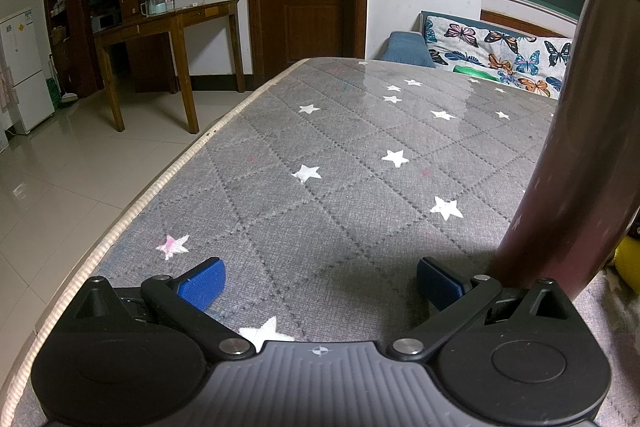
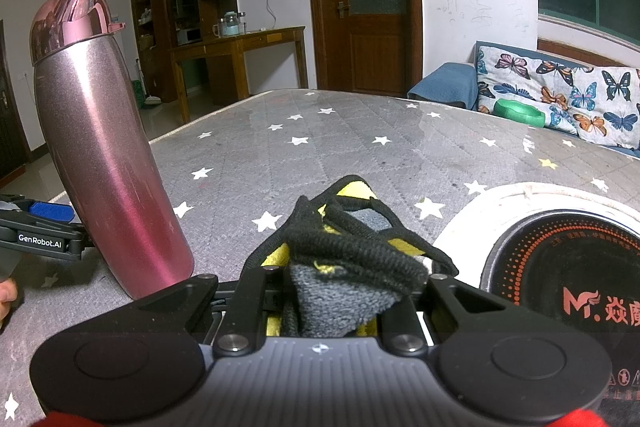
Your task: Clean container
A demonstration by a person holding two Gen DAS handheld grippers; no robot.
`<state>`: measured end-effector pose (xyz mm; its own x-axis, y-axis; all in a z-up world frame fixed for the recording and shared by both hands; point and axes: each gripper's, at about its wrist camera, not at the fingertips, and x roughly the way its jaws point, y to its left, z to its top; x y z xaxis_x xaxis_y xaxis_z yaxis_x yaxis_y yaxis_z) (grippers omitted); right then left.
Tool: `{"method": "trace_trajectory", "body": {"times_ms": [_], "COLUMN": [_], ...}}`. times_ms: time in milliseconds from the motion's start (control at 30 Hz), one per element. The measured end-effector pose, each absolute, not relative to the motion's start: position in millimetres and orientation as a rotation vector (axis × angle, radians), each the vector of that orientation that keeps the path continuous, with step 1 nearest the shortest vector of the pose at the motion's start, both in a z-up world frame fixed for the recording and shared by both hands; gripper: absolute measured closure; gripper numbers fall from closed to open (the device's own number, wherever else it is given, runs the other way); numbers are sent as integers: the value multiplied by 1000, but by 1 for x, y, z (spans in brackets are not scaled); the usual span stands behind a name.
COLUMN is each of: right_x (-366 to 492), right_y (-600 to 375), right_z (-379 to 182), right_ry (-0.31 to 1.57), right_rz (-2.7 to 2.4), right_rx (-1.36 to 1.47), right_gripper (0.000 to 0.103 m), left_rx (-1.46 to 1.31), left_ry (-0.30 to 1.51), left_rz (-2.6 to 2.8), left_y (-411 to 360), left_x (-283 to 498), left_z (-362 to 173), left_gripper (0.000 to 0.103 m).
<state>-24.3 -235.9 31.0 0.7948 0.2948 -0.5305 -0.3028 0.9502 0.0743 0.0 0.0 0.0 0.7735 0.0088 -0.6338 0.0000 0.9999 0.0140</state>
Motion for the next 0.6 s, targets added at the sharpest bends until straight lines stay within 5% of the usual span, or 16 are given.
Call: {"method": "trace_trajectory", "body": {"times_ms": [600], "right_x": [-33], "right_y": [-220], "right_z": [33], "right_ry": [569], "right_rz": [279], "right_rx": [-68], "right_gripper": [86], "left_rx": [14], "left_ry": [689], "left_rz": [5], "left_y": [-1], "left_x": [-1], "left_z": [1], "left_gripper": [0]}}
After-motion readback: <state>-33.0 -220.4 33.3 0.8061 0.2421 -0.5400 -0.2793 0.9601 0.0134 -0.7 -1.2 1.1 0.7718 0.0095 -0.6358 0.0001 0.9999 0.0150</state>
